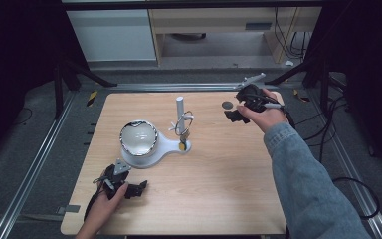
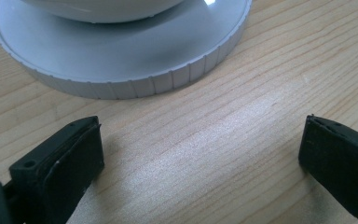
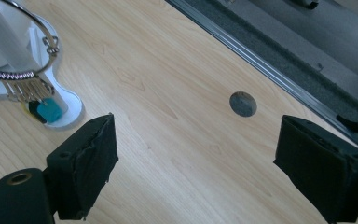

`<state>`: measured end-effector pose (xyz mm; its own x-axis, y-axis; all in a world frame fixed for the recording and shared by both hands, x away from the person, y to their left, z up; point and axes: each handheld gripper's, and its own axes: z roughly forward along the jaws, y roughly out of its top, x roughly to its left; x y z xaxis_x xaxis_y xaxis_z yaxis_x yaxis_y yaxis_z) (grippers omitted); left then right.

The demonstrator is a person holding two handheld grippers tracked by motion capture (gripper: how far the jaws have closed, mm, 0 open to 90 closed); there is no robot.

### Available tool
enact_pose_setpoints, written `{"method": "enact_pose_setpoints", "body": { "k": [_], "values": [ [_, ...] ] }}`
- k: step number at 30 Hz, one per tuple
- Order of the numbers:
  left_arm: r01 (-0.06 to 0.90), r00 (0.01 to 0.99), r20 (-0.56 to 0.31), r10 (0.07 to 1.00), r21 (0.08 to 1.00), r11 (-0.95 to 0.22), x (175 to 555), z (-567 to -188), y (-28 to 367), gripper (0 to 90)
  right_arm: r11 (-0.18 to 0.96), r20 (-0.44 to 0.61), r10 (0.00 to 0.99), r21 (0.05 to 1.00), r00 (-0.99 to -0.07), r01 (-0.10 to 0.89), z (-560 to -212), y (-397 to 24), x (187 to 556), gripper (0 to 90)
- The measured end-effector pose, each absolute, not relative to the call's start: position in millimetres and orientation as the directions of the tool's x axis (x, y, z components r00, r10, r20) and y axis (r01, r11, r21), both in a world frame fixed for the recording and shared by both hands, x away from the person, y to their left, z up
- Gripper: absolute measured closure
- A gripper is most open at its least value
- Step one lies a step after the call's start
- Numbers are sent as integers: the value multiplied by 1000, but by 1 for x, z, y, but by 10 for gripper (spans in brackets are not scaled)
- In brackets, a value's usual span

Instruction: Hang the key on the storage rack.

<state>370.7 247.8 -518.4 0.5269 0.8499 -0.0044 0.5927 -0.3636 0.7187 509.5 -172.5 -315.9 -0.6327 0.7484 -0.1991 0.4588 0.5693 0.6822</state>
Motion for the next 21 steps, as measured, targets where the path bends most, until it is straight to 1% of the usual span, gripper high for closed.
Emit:
{"method": "enact_pose_setpoints", "body": {
  "k": [5,12,21],
  "values": [
    [593,527,-5,850,718,-364,371,-518,248,0,572,-208,751,680,-626,460,-328,-185,504,139],
    [594,526,-6,851,719,-362,371,-518,248,0,560,-196,763,676,-616,479,-345,-197,496,142],
    [594,527,-5,850,717,-365,371,-518,248,0,552,-169,771,657,-614,513,-378,-206,483,143]
  ]
}}
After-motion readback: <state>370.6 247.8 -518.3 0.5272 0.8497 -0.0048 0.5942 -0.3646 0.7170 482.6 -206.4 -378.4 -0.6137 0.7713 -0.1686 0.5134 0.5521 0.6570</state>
